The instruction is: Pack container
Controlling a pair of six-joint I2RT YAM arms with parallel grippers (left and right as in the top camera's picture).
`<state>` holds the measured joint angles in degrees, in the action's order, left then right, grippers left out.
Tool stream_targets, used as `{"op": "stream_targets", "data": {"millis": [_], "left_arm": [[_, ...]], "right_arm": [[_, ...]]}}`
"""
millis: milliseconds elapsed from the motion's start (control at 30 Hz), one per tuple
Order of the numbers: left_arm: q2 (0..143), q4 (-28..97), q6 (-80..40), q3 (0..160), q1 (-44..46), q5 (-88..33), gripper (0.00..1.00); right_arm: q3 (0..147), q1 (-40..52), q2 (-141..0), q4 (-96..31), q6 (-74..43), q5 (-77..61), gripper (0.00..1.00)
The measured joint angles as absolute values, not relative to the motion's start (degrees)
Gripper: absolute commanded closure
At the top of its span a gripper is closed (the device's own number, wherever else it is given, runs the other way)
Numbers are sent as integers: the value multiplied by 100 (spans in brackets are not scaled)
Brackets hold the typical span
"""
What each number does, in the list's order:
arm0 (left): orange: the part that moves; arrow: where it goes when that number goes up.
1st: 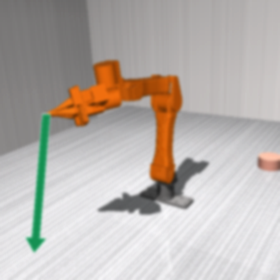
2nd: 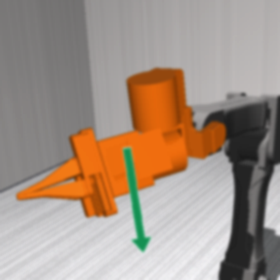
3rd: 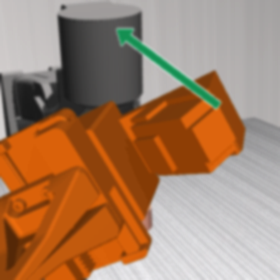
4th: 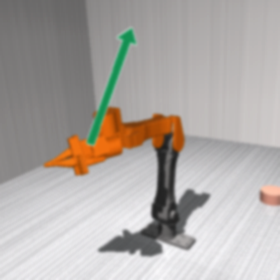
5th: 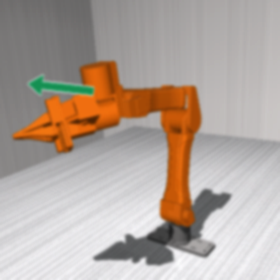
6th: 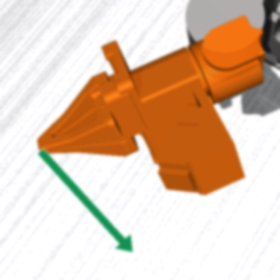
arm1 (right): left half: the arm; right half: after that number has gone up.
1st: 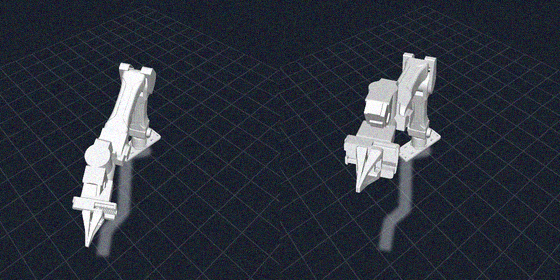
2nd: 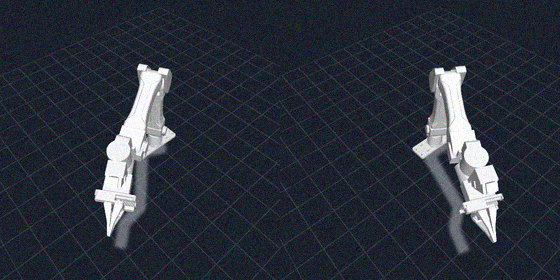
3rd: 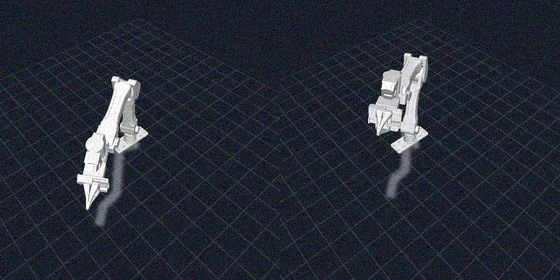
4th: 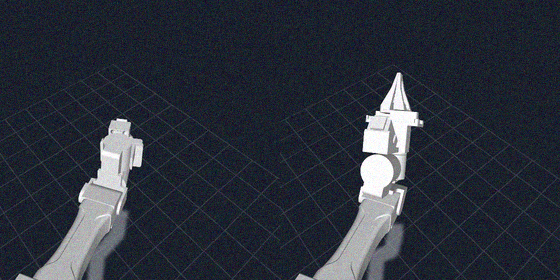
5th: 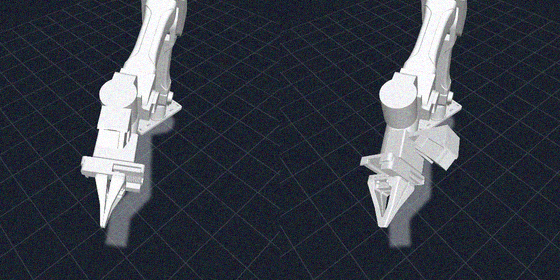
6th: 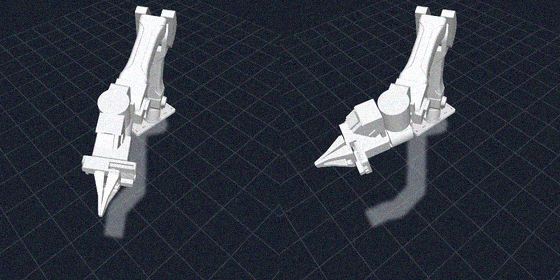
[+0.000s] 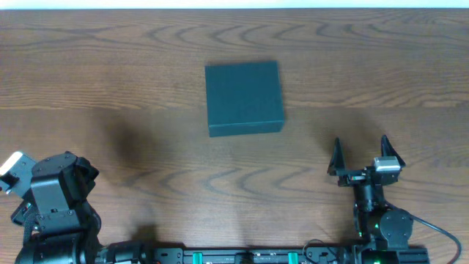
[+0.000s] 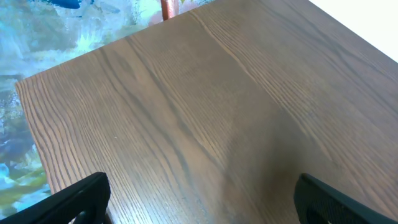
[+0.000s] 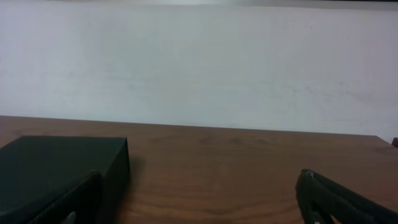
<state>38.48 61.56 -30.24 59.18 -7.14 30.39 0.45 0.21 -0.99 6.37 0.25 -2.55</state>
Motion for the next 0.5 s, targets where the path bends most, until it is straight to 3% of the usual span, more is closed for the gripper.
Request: {"op": "stream_targets", "data": {"millis": [500], "left_arm": [[3848, 6156, -3024, 5918, -714, 3041, 5]], "right_arm": [[40, 21, -64, -386, 23, -145, 1]]}}
